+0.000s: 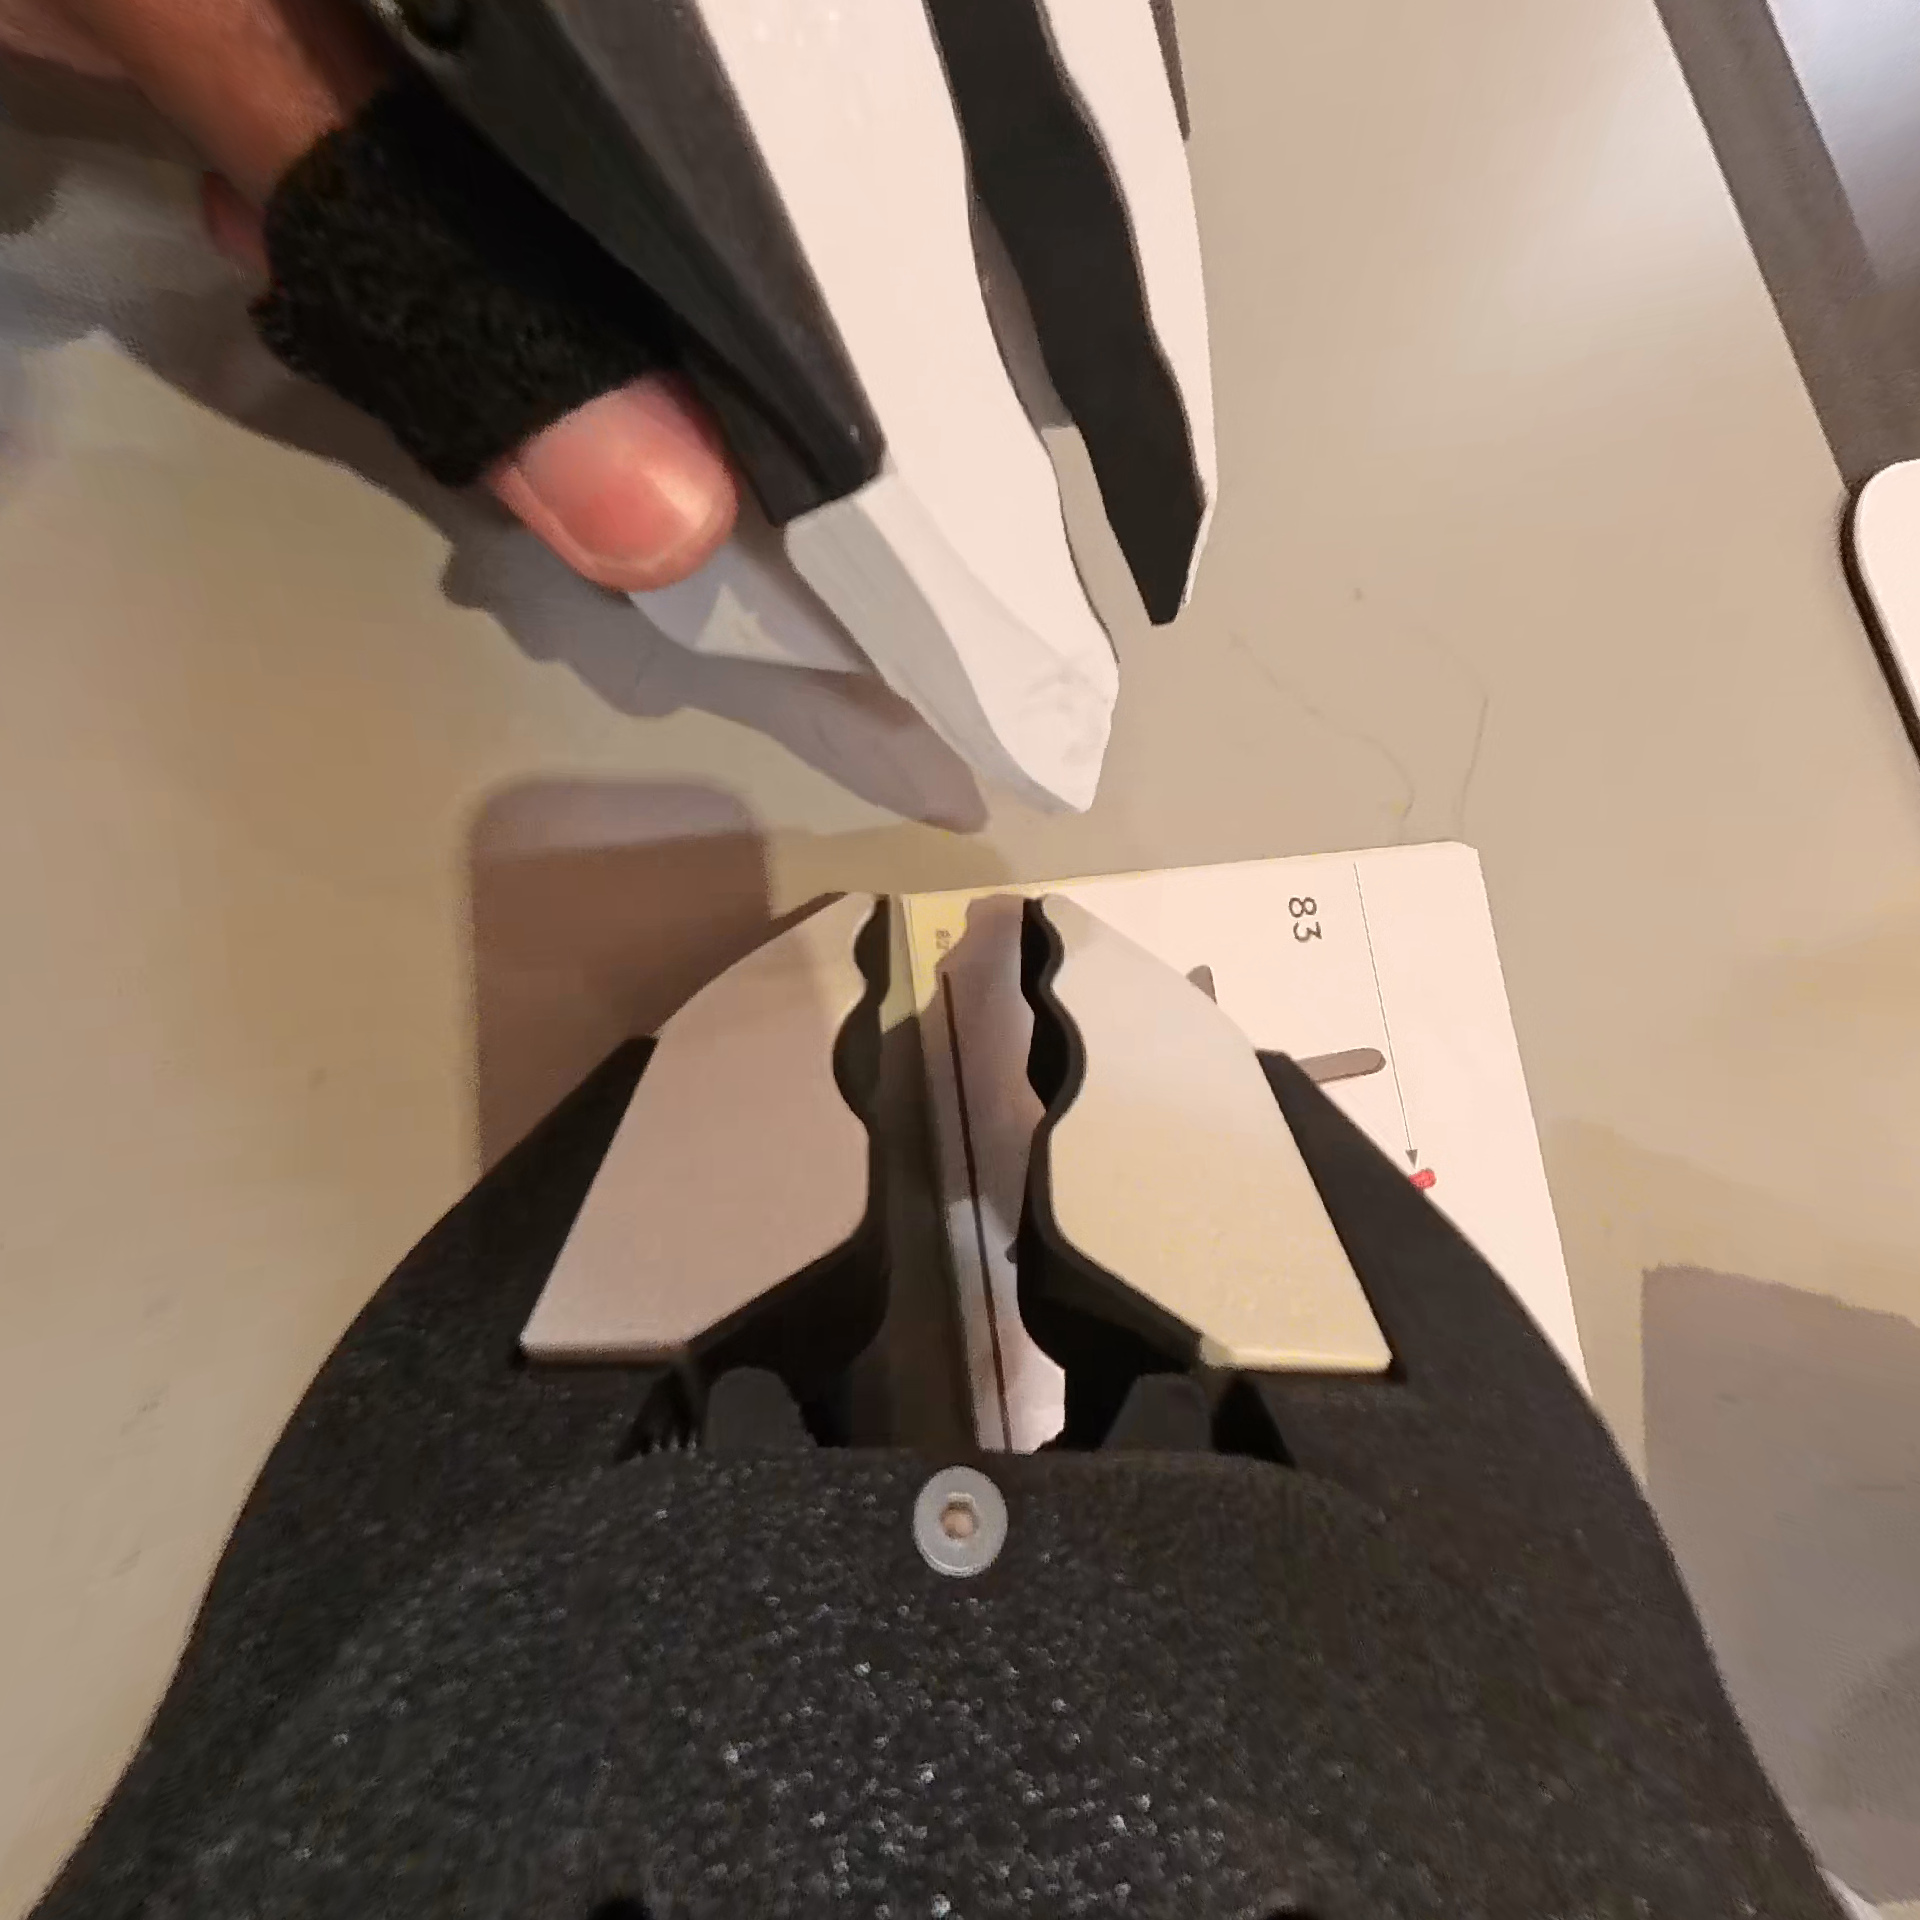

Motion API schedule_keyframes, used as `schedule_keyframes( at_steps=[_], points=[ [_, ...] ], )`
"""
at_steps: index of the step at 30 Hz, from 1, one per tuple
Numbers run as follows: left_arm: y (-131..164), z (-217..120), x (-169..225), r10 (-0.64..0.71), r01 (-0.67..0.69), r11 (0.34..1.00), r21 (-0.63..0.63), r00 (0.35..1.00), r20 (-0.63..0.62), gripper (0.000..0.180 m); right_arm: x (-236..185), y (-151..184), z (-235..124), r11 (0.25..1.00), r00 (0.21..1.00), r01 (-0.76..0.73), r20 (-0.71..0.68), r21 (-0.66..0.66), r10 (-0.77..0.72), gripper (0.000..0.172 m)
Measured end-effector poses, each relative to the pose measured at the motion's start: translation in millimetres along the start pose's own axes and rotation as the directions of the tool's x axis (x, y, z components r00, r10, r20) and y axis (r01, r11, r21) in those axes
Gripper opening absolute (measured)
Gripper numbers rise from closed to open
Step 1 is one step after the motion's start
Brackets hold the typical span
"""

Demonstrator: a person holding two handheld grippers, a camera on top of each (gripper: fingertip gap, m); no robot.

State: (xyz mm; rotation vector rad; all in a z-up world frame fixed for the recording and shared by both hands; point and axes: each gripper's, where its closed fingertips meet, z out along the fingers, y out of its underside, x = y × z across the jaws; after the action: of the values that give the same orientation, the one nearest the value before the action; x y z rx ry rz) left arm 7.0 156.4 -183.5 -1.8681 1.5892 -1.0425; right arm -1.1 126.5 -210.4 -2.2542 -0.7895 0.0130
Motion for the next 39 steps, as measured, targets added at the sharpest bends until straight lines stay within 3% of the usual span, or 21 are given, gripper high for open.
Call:
schedule_keyframes(
  at_steps=[6, 21, 32, 39],
  points=[
    [-1.8, -1.1, 0.3, -0.014, 0.014, 1.000, 0.010, 1.000, -0.008, 0.045, -5.5, 4.1, -1.9, 1.000, 1.000, 0.009, 0.030, -0.022, -0.009, 0.006],
    [-1.6, 0.3, 3.3, -0.015, 0.015, 1.000, 0.007, 1.000, -0.018, 0.045, -10.2, 6.7, -4.8, 0.996, 0.997, 0.074, 0.024, -0.045, -0.073, 0.002],
    [-1.4, -0.3, 2.4, -0.013, 0.013, 1.000, 0.005, 1.000, -0.021, 0.045, -2.4, 7.5, -8.6, 0.999, 0.999, 0.025, -0.020, -0.039, -0.026, 0.000],
    [6.2, 2.9, 8.2, 0.059, -0.061, 0.997, -0.042, 0.998, -0.038, 0.045, 2.9, 12.0, -12.9, 0.999, 0.999, 0.004, -0.048, -0.041, -0.006, 0.000]
  ],
)
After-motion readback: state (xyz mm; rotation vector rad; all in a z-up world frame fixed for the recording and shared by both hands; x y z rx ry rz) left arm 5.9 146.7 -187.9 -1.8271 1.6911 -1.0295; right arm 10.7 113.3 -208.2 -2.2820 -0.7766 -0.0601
